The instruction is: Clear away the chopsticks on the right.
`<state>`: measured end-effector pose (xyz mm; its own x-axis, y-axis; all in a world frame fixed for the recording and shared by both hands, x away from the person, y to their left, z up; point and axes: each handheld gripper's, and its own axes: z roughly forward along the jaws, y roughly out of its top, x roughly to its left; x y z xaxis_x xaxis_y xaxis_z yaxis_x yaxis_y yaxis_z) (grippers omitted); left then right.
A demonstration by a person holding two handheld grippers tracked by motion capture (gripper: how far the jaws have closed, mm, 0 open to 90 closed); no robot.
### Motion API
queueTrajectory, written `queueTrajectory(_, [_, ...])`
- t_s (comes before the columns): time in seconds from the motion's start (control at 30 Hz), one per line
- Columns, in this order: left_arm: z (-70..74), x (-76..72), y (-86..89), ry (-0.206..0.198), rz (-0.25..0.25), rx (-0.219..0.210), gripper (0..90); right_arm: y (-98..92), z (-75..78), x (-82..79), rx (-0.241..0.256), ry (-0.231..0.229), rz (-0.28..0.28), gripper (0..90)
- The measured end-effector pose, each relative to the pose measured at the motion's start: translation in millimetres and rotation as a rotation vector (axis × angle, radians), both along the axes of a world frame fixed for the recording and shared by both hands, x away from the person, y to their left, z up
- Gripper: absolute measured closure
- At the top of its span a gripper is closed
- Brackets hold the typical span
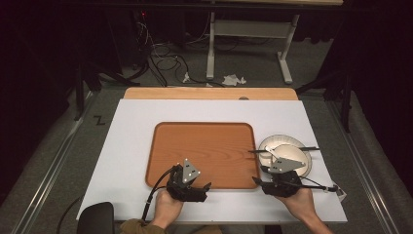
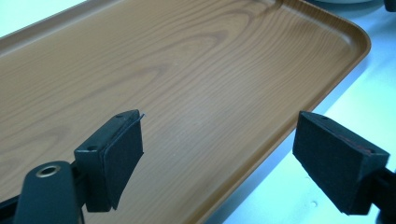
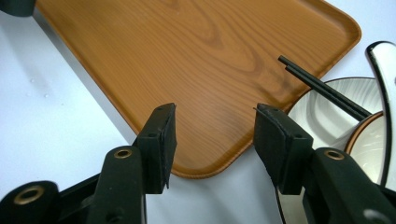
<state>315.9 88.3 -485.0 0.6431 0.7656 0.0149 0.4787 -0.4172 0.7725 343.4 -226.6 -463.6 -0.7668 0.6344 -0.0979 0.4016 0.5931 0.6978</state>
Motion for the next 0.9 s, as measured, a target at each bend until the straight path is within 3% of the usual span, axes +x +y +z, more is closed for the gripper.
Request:
queueTrajectory(0.47, [0.6, -0.1, 1.1, 0.0, 0.006, -0.006, 16.4, -5.0, 6.1, 0.3, 0.018, -0.006, -0.001, 50.2])
queueTrajectory(0.9, [0.9, 1.2, 2.6, -0.001, 0.022, -0.013, 16.4, -13.7, 17.0, -0.8, 0.081, -0.014, -0.03, 49.5])
